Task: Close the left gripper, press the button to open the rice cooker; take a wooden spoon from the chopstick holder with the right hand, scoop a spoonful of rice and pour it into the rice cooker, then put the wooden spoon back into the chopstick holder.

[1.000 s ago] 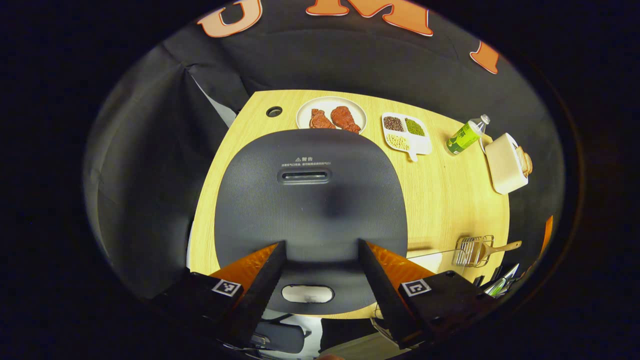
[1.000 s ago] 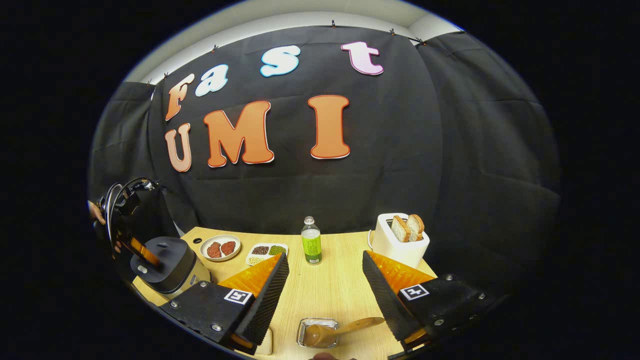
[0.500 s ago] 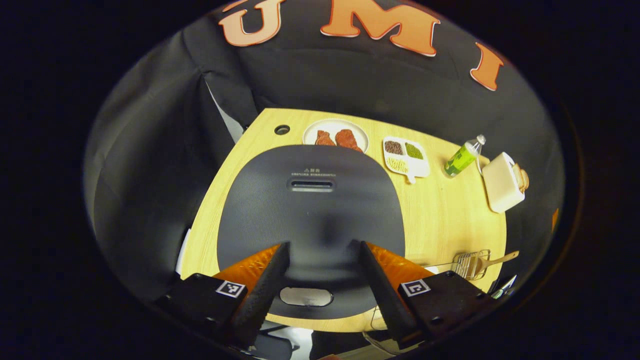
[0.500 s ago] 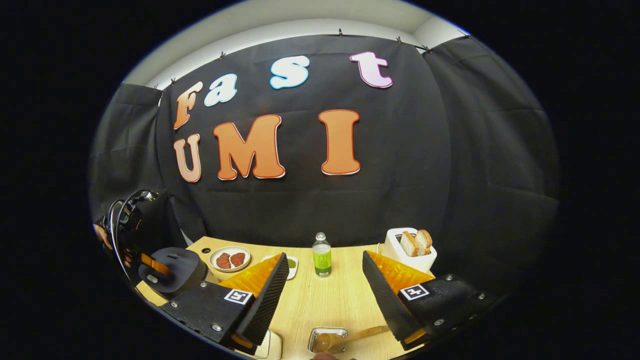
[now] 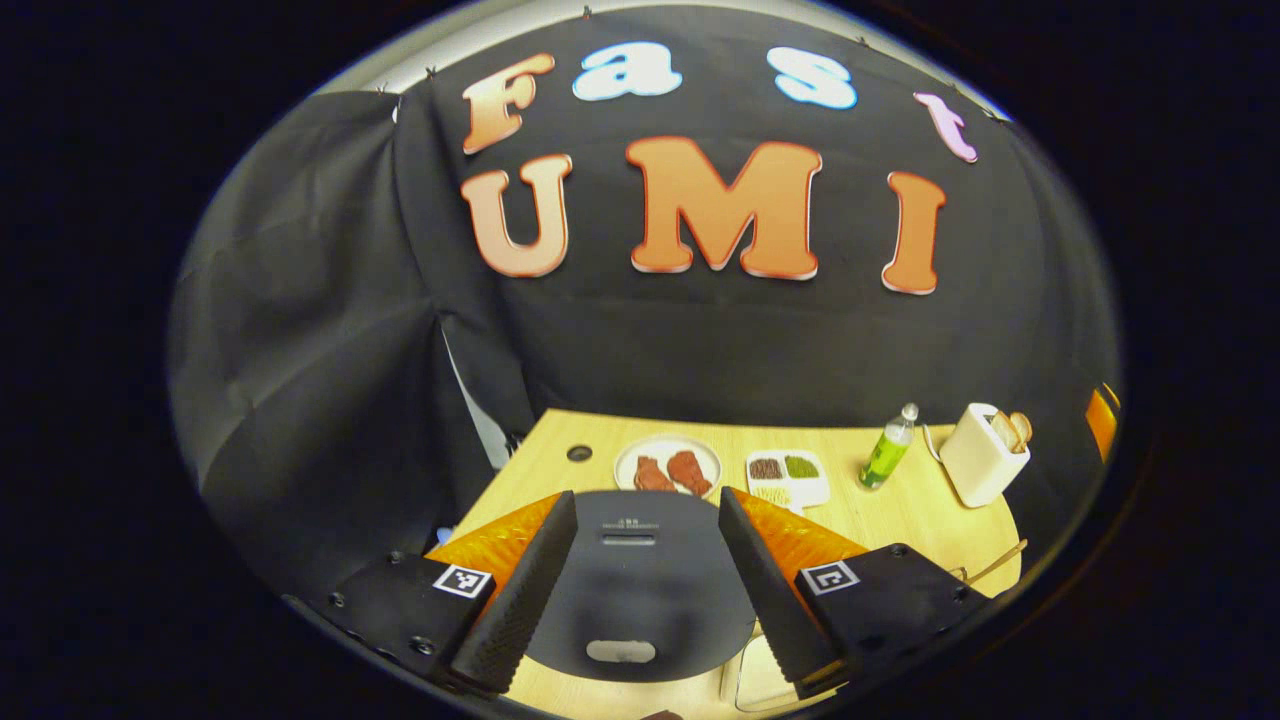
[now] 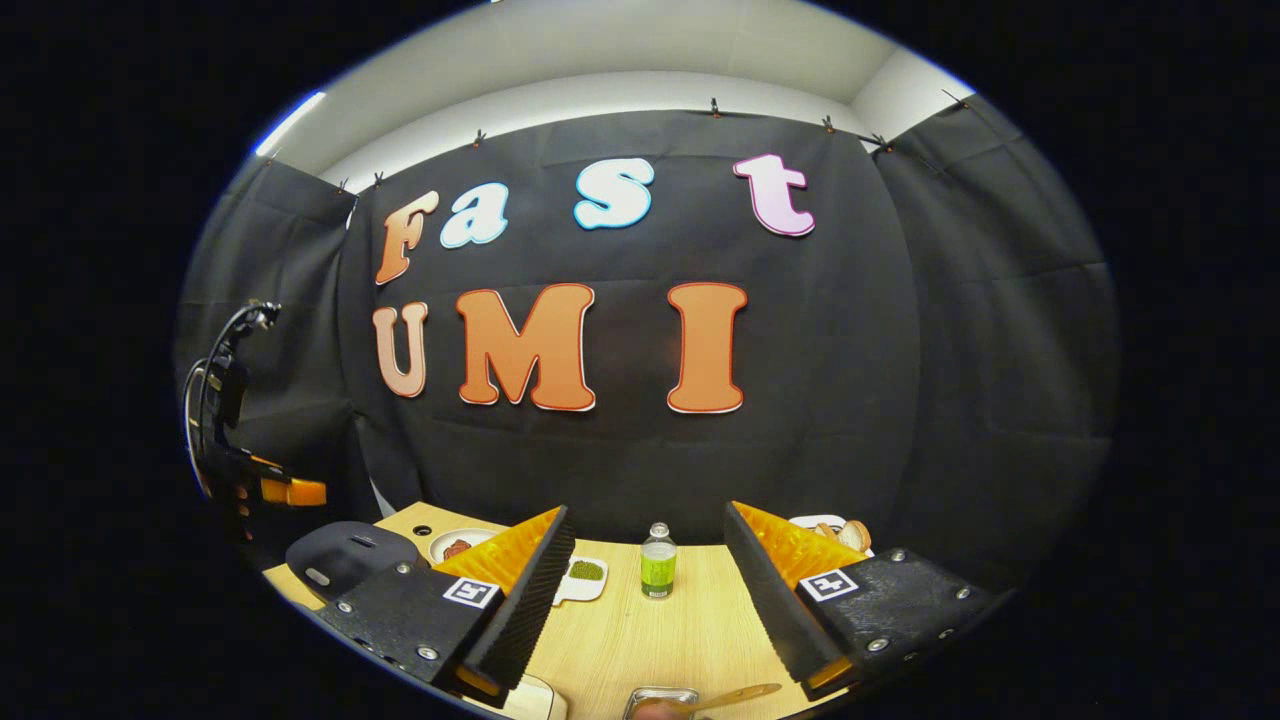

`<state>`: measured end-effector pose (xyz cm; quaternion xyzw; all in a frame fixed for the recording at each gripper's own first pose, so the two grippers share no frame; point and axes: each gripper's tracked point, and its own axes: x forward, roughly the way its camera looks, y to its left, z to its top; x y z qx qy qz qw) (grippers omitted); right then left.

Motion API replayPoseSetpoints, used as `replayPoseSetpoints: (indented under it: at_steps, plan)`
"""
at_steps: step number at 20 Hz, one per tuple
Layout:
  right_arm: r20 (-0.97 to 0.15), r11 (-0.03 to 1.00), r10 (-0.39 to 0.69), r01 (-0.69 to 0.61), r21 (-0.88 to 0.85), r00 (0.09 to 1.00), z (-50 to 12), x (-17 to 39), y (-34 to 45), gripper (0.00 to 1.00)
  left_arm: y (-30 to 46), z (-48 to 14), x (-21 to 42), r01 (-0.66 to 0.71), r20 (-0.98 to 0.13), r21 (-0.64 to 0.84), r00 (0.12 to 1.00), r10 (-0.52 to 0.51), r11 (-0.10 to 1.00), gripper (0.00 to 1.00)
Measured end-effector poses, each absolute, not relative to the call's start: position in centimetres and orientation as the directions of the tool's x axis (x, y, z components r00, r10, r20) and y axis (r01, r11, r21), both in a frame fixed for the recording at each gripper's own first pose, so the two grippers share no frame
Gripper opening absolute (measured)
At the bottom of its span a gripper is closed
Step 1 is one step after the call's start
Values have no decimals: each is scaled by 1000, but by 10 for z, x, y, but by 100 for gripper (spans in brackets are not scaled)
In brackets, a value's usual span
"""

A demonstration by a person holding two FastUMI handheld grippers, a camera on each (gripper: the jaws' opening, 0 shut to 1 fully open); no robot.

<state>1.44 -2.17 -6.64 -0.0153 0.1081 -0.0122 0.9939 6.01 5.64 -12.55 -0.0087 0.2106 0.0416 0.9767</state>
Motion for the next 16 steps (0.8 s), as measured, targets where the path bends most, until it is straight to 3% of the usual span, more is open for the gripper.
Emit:
replayPoseSetpoints:
  at_steps: [3, 5, 6, 8, 10, 12, 16]
  plan:
    - [-199, 999, -5, -3, -41, 980, -66, 17, -11, 94, 53, -94, 54, -82, -280, 17, 956, 83, 996, 92]
    - [-186, 999, 10, -17, -34, 983, -65, 16, -4, 94, 53, -73, 49, -76, -195, 29, 978, 80, 997, 96]
    - [-177, 999, 18, -23, -28, 984, -63, 17, -1, 94, 51, -61, 40, -75, -163, 33, 983, 79, 997, 92]
    - [-170, 999, 31, -36, -26, 985, -64, 18, 4, 94, 48, -44, 32, -69, -110, 37, 991, 72, 997, 100]
    - [-171, 999, 38, -44, -32, 985, -66, 17, 7, 94, 46, -33, 27, -62, -63, 41, 996, 64, 997, 100]
    - [-167, 998, 47, -52, -26, 985, -65, 16, 13, 94, 38, -30, 26, -60, -38, 47, 997, 62, 997, 92]
    - [-141, 998, 53, -56, -18, 989, -61, 13, 18, 94, 26, -34, 20, -48, -31, 47, 998, 50, 998, 92]
